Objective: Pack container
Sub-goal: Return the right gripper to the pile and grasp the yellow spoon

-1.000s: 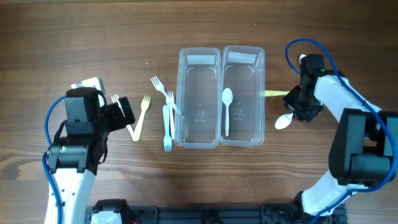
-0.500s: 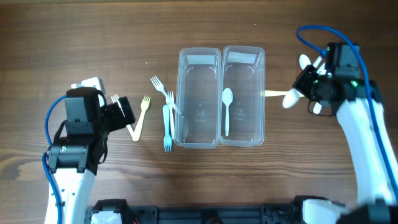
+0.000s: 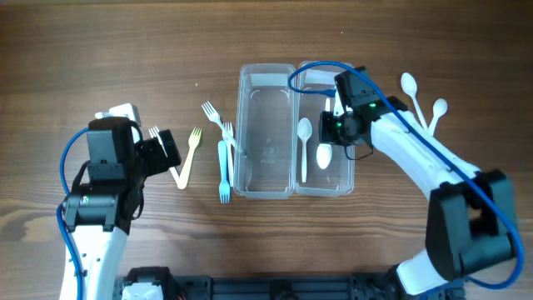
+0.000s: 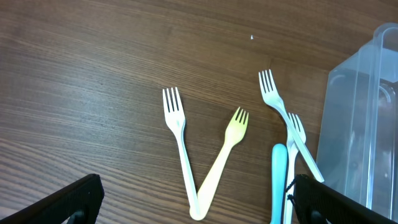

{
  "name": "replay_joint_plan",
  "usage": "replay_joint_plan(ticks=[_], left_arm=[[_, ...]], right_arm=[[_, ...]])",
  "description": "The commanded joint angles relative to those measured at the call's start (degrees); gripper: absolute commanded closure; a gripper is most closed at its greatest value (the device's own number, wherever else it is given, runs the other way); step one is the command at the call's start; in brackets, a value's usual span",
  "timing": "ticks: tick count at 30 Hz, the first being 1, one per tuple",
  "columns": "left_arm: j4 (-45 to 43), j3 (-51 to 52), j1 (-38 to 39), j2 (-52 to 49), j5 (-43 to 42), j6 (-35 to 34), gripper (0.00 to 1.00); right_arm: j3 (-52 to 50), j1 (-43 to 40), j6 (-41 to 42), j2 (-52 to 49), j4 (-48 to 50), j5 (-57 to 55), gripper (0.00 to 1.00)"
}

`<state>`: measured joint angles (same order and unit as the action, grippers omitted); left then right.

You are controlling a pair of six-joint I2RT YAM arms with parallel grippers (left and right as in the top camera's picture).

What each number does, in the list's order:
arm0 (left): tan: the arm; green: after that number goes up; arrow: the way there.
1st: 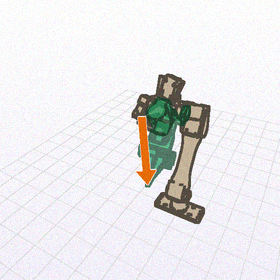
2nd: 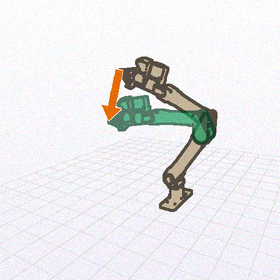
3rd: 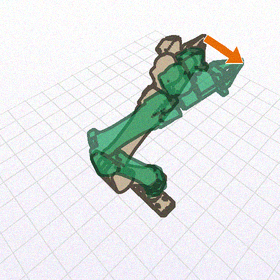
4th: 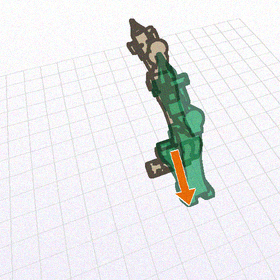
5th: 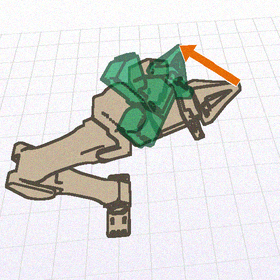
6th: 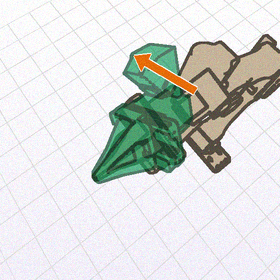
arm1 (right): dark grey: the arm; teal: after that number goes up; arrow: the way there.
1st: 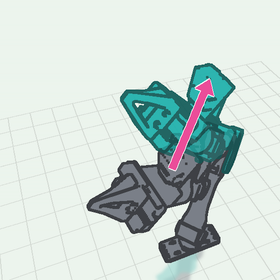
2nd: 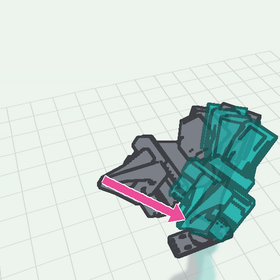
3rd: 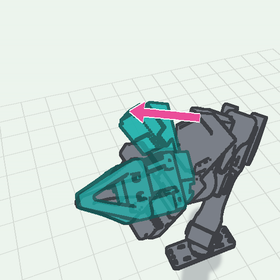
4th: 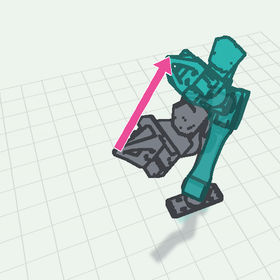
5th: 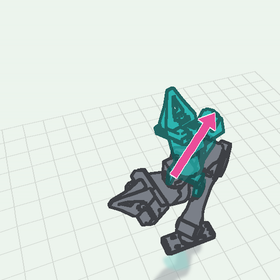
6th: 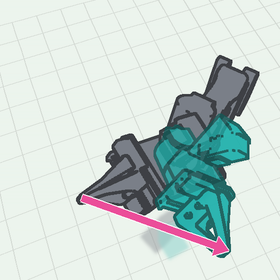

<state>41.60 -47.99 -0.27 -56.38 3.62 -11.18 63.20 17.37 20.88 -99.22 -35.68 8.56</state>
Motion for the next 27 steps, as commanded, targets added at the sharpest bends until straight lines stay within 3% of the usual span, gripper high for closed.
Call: replay_joint_plan(ticks=[1,4,6,10,13,16,21,27], left_arm=[[-0.2,-1.2,0.3,0.1,0.8,0.9,0.00],[-0.2,-1.2,0.3,0.1,0.8,0.9,0.00],[-0.2,-1.2,0.3,0.1,0.8,0.9,0.00],[-0.2,-1.2,0.3,0.1,0.8,0.9,0.00],[-0.2,-1.2,0.3,0.1,0.8,0.9,0.00],[-0.2,-1.2,0.3,0.1,0.8,0.9,0.00],[-0.2,-1.2,0.3,0.1,0.8,0.9,0.00],[-0.2,-1.2,0.3,0.1,0.8,0.9,0.00]], right_arm=[[2.0,0.1,-3.2,3.3,0.3,1.3,0.65],[5.2,0.1,-6.6,11.1,-0.3,1.7,0.48],[5.6,-0.7,-6.4,16.2,0.3,-0.6,0.49],[5.6,-6.9,8.3,20.7,-1.2,-10.1,0.44],[5.4,-14.2,11.3,17.3,-1.4,-9.4,0.44],[5.4,-19.8,17.0,12.0,-4.4,-4.2,0.52],[5.4,-22.7,35.7,4.1,-4.8,1.0,0.34],[5.4,-22.8,49.6,-1.9,-1.2,0.7,0.36]])
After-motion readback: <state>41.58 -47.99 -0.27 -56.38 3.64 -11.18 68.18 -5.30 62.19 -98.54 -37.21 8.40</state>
